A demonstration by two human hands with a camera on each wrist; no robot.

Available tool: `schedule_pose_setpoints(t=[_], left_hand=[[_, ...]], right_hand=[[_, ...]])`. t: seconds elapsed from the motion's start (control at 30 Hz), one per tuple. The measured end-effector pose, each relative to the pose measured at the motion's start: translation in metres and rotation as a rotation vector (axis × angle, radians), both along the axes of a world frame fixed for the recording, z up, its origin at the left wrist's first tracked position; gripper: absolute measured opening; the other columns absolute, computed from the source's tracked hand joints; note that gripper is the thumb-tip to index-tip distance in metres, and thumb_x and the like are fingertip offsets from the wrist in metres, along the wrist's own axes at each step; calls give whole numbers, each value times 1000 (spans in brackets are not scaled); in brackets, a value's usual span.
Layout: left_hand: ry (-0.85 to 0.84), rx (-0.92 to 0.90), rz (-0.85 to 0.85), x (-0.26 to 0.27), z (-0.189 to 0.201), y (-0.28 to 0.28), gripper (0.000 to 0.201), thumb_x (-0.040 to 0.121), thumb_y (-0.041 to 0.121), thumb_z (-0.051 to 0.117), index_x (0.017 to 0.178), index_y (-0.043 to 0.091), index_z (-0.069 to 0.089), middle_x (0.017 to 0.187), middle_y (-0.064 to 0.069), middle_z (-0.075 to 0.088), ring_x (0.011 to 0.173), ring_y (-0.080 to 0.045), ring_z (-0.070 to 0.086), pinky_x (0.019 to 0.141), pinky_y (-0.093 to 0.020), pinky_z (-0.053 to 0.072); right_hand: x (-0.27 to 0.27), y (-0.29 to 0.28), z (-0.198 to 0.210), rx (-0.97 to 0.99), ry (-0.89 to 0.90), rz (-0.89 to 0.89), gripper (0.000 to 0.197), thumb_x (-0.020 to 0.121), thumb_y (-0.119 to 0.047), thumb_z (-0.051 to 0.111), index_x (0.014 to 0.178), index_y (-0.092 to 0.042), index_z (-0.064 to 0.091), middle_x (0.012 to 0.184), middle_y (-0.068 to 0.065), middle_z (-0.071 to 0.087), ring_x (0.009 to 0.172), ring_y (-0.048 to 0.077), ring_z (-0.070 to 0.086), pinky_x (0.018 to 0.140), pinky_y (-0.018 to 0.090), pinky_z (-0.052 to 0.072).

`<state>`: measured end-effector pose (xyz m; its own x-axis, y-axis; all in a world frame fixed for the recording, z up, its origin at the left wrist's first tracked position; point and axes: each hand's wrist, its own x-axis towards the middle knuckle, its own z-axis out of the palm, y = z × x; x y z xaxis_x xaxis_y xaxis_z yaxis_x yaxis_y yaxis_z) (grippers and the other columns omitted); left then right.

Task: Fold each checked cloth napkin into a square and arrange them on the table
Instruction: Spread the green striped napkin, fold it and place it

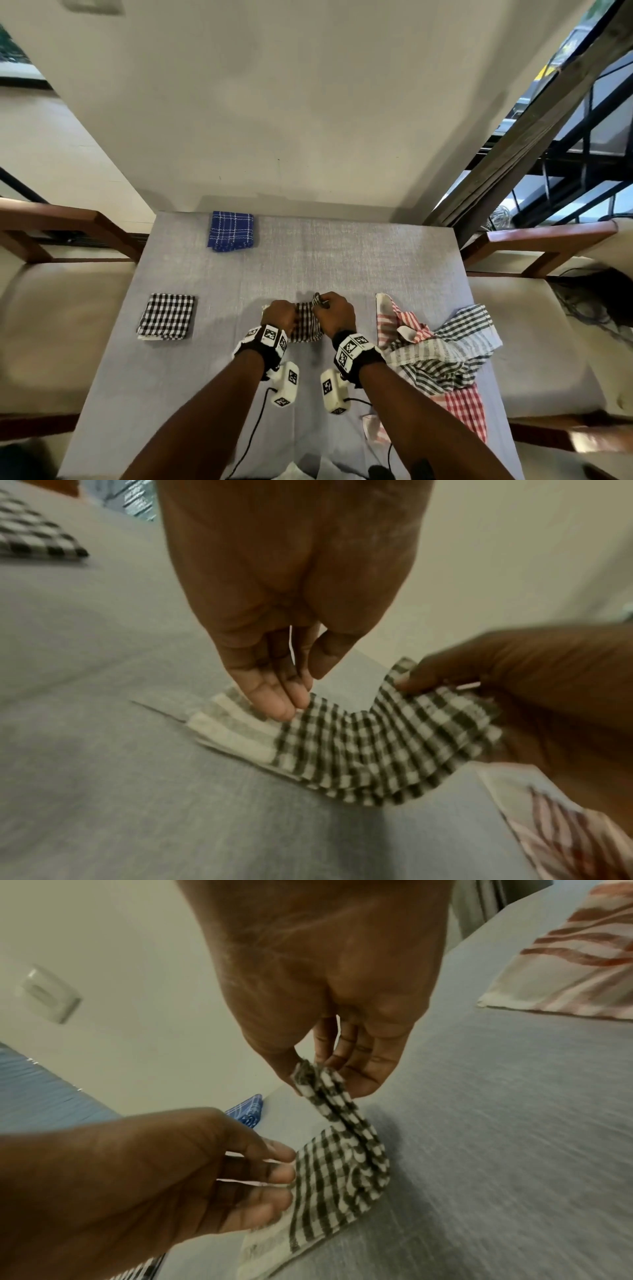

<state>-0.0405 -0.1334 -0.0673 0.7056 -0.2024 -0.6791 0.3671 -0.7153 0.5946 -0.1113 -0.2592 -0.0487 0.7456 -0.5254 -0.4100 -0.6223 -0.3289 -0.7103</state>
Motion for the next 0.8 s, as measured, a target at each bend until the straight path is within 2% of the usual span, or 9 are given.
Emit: schedule_pose_setpoints(t=[0.07,0.13,0.27,0.37,0.47,0.6,0.63,0.73,0.8], left_hand=[[-147,148,-43,3,7,19,32,95,19,46,111,5,70,113,-15,68,106,-32,63,94,-38,50],[-189,183,-78,2,4,35,31,94,21,46,107,9,71,113,-14,68,108,-33,62,94,-36,49],[-139,96,-124,3,-3,52,29,90,21,48,109,16,69,112,-11,70,101,-28,65,90,-36,52],[-141,72,-168,7,2,60,26,94,16,47,111,8,66,114,-13,67,105,-29,62,89,-34,49],[-145,56,-174,15,1,71,25,93,14,55,112,1,64,114,-18,66,107,-32,62,92,-36,49],[-219,25,-140,17,-3,80,23,97,20,48,108,8,63,114,-13,66,103,-26,61,86,-31,44],[-231,32,-129,17,-2,79,25,97,23,48,107,9,65,112,-12,67,102,-26,61,86,-32,45],[-268,68,-37,16,-1,77,26,94,24,50,102,9,69,105,-11,70,98,-28,63,84,-32,46],[-285,83,-33,17,-1,76,24,92,21,51,101,9,70,101,-11,71,96,-28,64,83,-32,47]], right_hand=[[5,9,4,-24,-9,32,11,88,-22,66,96,-16,70,86,-3,68,76,10,58,64,19,41],[13,22,9,-47,-11,69,11,87,-21,66,96,-15,69,85,-4,66,77,12,58,68,24,44],[27,54,12,-59,-11,105,16,85,-20,65,101,-16,68,99,2,69,92,20,63,77,28,49],[35,79,7,-73,28,135,18,84,-22,64,102,-16,65,101,4,67,94,23,63,75,28,49],[37,99,2,-101,80,196,20,87,-22,60,105,-13,63,107,8,61,99,26,60,82,34,51],[35,117,-6,-116,47,227,21,91,-20,54,106,-9,63,111,10,58,105,26,57,93,41,50],[35,119,-8,-110,16,241,20,90,-19,54,103,-9,65,108,9,61,103,24,58,92,40,50],[29,121,-10,-42,-85,244,17,89,-12,55,96,-12,71,92,4,70,82,14,61,77,29,52],[24,118,-10,-43,-144,217,22,91,-9,54,99,-14,74,91,4,73,80,15,63,77,26,52]])
